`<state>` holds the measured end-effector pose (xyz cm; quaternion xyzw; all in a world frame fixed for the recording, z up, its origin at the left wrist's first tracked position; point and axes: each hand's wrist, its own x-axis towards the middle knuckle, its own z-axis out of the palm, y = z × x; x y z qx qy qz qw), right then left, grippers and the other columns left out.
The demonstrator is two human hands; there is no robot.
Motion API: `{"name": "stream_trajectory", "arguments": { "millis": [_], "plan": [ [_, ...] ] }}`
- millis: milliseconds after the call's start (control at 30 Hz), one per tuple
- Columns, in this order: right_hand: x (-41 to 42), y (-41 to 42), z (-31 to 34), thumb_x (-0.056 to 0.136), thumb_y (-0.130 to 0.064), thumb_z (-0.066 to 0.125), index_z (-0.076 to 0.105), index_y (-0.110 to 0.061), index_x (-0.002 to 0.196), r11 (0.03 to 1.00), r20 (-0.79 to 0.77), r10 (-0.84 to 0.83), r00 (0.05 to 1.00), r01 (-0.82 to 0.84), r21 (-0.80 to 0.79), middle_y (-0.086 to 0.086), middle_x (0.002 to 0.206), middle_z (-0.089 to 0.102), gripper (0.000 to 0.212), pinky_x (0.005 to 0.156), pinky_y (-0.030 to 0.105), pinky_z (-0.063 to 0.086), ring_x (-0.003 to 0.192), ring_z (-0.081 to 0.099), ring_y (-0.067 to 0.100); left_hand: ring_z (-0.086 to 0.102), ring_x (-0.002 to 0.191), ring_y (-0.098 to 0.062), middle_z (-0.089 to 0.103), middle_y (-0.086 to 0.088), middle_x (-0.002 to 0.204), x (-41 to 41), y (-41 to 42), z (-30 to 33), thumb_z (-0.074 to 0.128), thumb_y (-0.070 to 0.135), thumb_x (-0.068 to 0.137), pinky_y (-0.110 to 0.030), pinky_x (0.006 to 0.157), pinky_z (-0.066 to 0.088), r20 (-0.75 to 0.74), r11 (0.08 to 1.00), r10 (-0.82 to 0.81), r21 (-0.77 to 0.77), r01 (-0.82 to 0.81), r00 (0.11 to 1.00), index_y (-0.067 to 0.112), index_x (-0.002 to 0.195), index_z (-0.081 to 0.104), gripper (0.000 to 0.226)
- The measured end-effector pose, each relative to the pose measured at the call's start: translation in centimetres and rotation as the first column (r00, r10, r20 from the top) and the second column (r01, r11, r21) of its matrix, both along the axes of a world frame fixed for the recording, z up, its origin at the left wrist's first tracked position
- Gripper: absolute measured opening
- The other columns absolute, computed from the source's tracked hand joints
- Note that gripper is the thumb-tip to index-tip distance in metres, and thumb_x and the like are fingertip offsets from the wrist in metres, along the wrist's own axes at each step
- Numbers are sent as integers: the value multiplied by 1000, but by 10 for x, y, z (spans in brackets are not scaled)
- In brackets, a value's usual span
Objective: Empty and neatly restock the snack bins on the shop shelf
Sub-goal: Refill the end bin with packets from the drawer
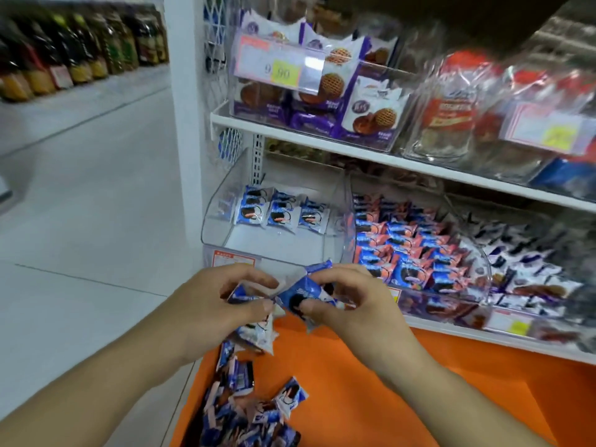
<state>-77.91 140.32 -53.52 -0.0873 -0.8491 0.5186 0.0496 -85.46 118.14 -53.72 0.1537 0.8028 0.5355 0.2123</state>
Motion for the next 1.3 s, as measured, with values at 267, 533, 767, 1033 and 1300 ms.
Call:
{"name": "stream_trajectory", "arguments": {
  "millis": [267,533,767,1033,1300],
  "plan": [
    [-6,-1,5,63,-50,88,76,-47,104,993,-14,97,995,-98,-60,-13,121,55,42,86,34,61,104,64,10,74,87,-7,74,13,100,7,14,0,83,44,80,-31,77,55,7,994,99,47,-99,995,38,98,77,20],
    [-18,30,22,87,-3,81,72,-37,108,991,-26,18,999,-22,-135,32,98,54,41,68,42,51,68,50,37,73,72,-17,75,15,80,-14,9,-5,86,45,73,-50,84,62,122,956,254,118,-268,959,34,87,78,20],
    [-22,16,20,93,-27,79,75,-41,110,992,-96,61,994,-71,-102,3,82,45,22,64,39,47,70,45,31,78,87,-16,80,8,99,-11,17,-13,83,40,82,-49,86,63,185,918,299,211,-335,936,36,112,77,31],
    [-30,-5,10,85,-10,85,66,-29,119,942,-15,-69,998,60,-330,-11,78,71,43,67,20,54,71,62,10,75,98,-13,77,16,104,-13,16,-21,86,55,75,-46,95,59,189,930,286,181,-319,939,50,107,76,34],
    [-71,2,20,91,-10,80,69,-40,122,979,-29,-85,996,79,-187,1,88,55,45,61,27,53,67,58,24,74,77,0,74,26,89,-43,-9,-21,78,41,87,-21,67,55,5,954,284,95,-284,959,39,104,75,18]
  ]
}}
